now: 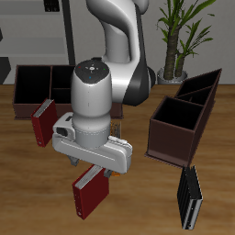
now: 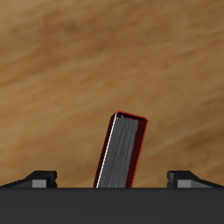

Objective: Place the left red book into the back desk caddy's left compartment

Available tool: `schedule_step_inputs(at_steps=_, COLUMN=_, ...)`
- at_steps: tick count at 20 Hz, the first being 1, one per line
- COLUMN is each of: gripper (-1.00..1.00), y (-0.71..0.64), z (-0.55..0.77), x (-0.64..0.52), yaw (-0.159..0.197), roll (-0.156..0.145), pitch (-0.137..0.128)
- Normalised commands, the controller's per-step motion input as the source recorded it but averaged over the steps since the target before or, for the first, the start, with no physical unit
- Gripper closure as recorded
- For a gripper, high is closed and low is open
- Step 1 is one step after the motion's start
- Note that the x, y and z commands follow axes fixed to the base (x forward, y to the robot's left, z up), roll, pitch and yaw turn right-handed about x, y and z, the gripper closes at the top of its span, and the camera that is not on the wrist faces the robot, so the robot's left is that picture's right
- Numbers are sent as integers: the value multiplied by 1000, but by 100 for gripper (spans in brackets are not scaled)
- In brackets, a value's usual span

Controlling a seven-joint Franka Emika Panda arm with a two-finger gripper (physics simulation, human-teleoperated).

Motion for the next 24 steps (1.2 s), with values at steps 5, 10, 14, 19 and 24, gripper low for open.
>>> schedule_step_inputs(at_steps=5, gripper=-100, y=-16, z=-263, x=40, yaw=-29, roll=-1, pitch=21)
schedule_step_inputs(at_steps=10, gripper=-100, y=-63, z=-323, x=71, yaw=-36, roll=-21, pitch=43)
schedule_step_inputs(at_steps=14, gripper=100, y=76, z=-169, x=36, yaw=-6, roll=-4, pitch=14)
schedule_step_inputs(at_steps=19, gripper=100, y=123, z=18, x=2, yaw=17, roll=21, pitch=-2)
schedule_step_inputs(at_steps=24, gripper=100, y=77, z=230, x=-52, yaw=21, roll=18, pitch=-34)
